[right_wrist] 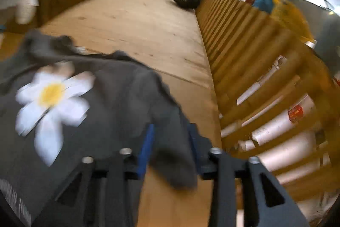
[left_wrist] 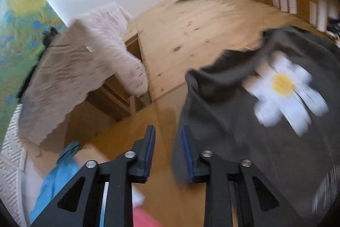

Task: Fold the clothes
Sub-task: 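Lower the daisy T-shirt onto the table with both grippers and open them, then grasp the T-shirt hem with the left gripper while the right gripper grasps it too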

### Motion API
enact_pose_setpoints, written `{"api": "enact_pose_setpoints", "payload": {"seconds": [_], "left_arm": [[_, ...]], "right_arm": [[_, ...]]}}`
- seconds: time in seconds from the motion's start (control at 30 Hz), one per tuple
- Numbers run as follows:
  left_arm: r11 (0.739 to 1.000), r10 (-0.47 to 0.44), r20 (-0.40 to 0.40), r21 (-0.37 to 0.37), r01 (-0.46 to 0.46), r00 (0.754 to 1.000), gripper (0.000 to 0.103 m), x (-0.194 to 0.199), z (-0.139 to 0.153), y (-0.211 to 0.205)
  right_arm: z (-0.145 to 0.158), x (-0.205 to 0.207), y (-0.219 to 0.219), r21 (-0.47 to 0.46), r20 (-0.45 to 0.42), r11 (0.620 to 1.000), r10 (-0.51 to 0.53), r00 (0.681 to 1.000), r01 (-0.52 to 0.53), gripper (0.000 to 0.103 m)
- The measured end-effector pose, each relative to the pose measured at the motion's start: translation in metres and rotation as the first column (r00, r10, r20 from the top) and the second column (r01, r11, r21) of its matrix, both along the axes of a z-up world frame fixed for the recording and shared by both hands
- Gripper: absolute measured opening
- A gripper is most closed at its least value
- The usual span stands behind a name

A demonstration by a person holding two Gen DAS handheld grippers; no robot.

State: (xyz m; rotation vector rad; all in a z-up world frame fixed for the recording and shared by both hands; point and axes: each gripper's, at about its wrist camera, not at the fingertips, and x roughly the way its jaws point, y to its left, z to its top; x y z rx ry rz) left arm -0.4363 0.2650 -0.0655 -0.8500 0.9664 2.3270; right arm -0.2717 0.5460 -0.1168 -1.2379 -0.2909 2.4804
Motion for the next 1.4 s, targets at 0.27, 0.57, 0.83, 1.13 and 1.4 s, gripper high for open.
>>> {"api": "enact_pose_setpoints", "payload": {"seconds": [0.27, 0.57, 0.83, 1.13, 1.4], "left_arm": [[0.984, -0.170, 0.192, -0.014, 0.176, 0.967, 0.035, 0.200, -0.038, -0.144], [0.943, -0.302, 0.289, -0.046, 0.328, 0.909, 0.035, 0.314, -0.102, -0.145], [0.931, -0.323, 0.257, -0.086, 0.354, 0.911, 0.035, 0.306, -0.104, -0.123], [0.952, -0.296, 0.338, 0.032, 0.304, 0.893, 0.001, 0.290, -0.099, -0.127], [0.965, -0.213, 0.336, 0.217, 0.145, 0.918, 0.001, 0.276, -0.073, -0.162]], "right_arm": [[-0.031, 0.239, -0.061, -0.275, 0.032, 0.960, 0.066, 0.997, -0.055, 0.046], [-0.077, 0.342, -0.090, -0.382, 0.080, 0.924, 0.048, 0.996, -0.014, 0.046], [-0.075, 0.349, -0.108, -0.357, 0.098, 0.931, 0.121, 0.988, -0.079, 0.046], [-0.078, 0.340, -0.114, -0.327, 0.128, 0.936, 0.178, 0.976, -0.128, 0.047], [-0.097, 0.317, -0.119, -0.417, 0.111, 0.892, 0.241, 0.964, -0.175, 0.047]]}}
